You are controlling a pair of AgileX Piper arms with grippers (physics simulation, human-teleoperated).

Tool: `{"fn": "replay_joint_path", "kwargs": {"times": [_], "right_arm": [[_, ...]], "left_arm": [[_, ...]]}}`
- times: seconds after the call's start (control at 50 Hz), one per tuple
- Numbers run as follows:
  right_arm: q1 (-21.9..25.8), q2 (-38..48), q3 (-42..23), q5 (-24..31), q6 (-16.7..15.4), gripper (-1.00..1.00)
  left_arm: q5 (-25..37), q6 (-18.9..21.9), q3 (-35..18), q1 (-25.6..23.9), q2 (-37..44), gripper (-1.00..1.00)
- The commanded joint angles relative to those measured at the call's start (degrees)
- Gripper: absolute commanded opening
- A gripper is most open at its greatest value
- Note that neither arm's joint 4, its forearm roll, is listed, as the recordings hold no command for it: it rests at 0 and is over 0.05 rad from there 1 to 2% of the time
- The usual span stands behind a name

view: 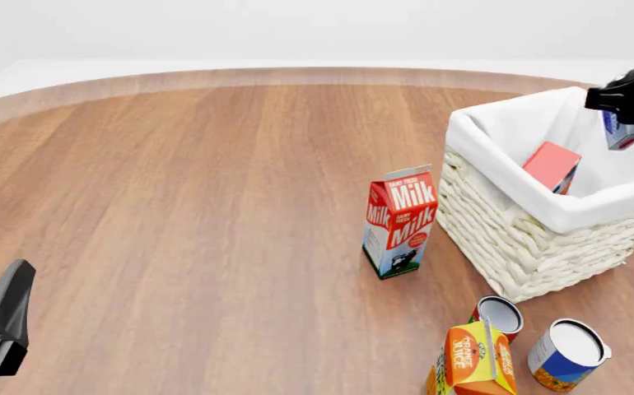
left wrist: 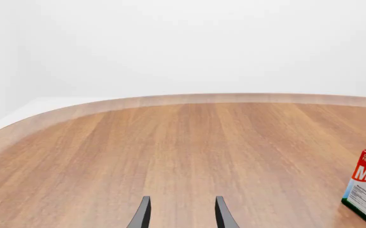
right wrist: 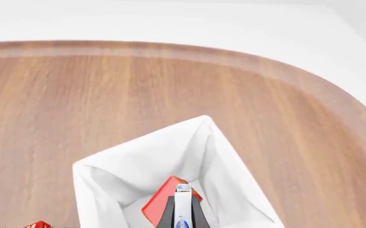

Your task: Pick up the cream cheese box and the butter, and put them in the basket.

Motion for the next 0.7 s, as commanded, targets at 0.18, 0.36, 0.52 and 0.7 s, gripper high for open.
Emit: {"fn": "replay_joint_path", "kwargs": {"times": [0.18, 0.36, 0.52, 0.7], "right_arm": [[0.5, 1.4, -0.3, -1.0, 0.1, -1.0], [0.5, 2.0, 0.1, -1.7, -0.2, -1.0], [0.2, 2.5, 0.4, -2.1, -0.3, -1.0], [0.1, 3.3, 0.5, -2.6, -0.4, -1.0]], "left_arm": [[0.0, 0.0, 0.0, 0.0, 0.0, 1.0], [0.0, 0.0, 0.0, 0.0, 0.0, 1.0], [0.0, 0.0, 0.0, 0.0, 0.0, 1.0], [0.0, 0.0, 0.0, 0.0, 0.0, 1.0]]}}
